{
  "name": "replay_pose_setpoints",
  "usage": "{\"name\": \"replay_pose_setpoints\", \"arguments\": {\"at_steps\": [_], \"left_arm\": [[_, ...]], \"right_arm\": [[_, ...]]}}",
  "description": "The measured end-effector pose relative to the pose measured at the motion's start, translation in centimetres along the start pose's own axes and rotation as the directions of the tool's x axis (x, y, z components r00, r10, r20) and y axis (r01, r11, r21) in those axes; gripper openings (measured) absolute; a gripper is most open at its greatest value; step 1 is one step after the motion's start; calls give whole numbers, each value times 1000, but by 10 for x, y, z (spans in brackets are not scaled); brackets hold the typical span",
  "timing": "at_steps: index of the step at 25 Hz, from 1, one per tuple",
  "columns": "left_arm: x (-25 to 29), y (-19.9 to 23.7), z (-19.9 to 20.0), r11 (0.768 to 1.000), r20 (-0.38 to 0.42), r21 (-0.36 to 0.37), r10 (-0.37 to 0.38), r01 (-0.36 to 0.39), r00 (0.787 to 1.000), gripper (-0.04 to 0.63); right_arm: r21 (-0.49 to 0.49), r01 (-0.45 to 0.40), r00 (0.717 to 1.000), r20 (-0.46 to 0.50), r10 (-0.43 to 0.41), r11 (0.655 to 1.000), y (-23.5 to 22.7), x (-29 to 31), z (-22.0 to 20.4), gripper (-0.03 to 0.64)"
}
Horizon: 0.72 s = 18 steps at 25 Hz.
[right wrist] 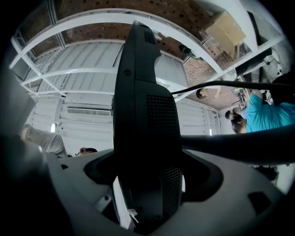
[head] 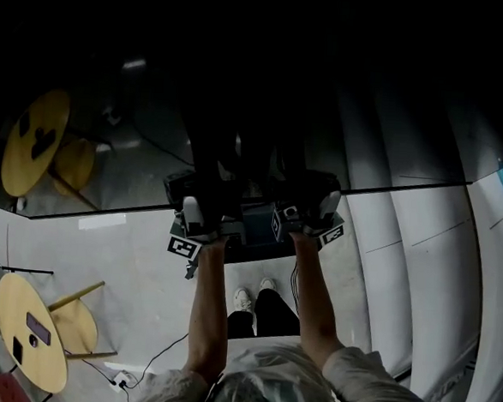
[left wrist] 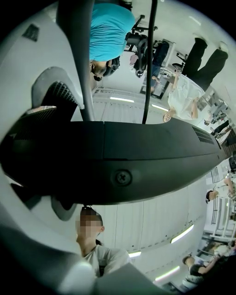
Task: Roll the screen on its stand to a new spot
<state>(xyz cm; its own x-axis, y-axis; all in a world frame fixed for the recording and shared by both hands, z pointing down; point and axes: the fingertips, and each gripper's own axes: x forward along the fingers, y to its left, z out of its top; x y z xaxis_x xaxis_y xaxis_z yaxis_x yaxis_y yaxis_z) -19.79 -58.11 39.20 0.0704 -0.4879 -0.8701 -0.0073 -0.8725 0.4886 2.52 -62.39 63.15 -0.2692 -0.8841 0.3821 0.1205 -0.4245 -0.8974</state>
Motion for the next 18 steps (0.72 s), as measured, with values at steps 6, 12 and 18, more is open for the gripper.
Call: {"name": "replay_pose_setpoints", "arguments": {"at_steps": [6, 12, 18], "left_arm": [[4, 1, -1, 1000, -22, -20, -16, 15, 1000, 528], [3, 3, -1, 998, -39, -49, -45, 43, 998, 528], [30, 46, 9, 999, -24, -33, -21, 21, 999, 528]], "right_arm": [[22, -6, 1000, 19, 5, 1000, 4, -2, -2, 380], [-28, -22, 999, 31, 23, 999, -2, -8, 9, 380], [-15, -27, 1000, 15, 27, 1000, 23, 46, 7, 380]]}}
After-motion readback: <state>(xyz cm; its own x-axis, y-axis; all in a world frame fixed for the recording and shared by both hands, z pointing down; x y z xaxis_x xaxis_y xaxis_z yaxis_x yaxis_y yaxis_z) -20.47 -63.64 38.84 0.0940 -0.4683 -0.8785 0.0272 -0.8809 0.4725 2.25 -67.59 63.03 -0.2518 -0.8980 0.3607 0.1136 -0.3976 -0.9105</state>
